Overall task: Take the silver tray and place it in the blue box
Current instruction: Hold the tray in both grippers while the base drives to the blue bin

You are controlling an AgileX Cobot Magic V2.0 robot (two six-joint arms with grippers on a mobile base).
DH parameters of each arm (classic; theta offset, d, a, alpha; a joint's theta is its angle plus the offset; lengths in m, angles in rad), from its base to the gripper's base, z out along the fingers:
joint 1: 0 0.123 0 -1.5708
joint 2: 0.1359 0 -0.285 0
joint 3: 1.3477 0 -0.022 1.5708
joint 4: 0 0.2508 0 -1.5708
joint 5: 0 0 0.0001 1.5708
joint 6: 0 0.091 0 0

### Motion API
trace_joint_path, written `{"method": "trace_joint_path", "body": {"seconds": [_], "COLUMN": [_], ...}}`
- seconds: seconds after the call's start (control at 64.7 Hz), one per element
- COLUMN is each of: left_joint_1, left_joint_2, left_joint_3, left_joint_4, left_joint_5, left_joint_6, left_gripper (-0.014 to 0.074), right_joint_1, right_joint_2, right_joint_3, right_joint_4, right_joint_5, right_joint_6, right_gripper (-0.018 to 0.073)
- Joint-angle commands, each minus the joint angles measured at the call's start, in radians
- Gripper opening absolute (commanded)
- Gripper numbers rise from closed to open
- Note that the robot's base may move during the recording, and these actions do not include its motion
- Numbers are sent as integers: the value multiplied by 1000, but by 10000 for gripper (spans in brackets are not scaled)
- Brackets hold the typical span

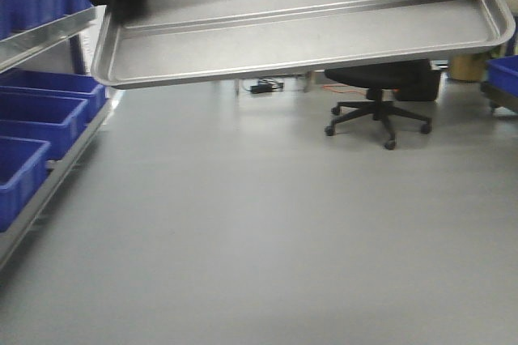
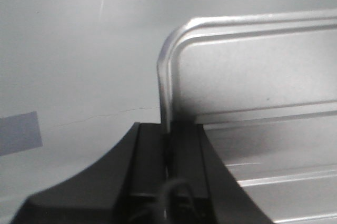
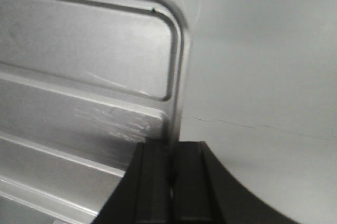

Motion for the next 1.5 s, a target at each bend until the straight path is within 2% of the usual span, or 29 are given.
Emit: {"method": "trace_joint_path", "body": {"seconds": [0.0, 1.484], "left_joint_1": [-8, -8], "left_joint_2": [-32, -32], "left_joint_3": [-30, -30], "left_joint_4": [41, 35], "left_joint_5": [8, 6], "left_joint_6": [25, 25], "left_gripper": [-104, -104], "right_joint_1": [-9, -9], "right_joint_2": [-31, -31], "right_joint_3": [-41, -41], "right_joint_4": [-45, -45], "right_joint_5": [-56, -53], "right_joint_6": [-6, -6], "right_gripper": [57, 57]}}
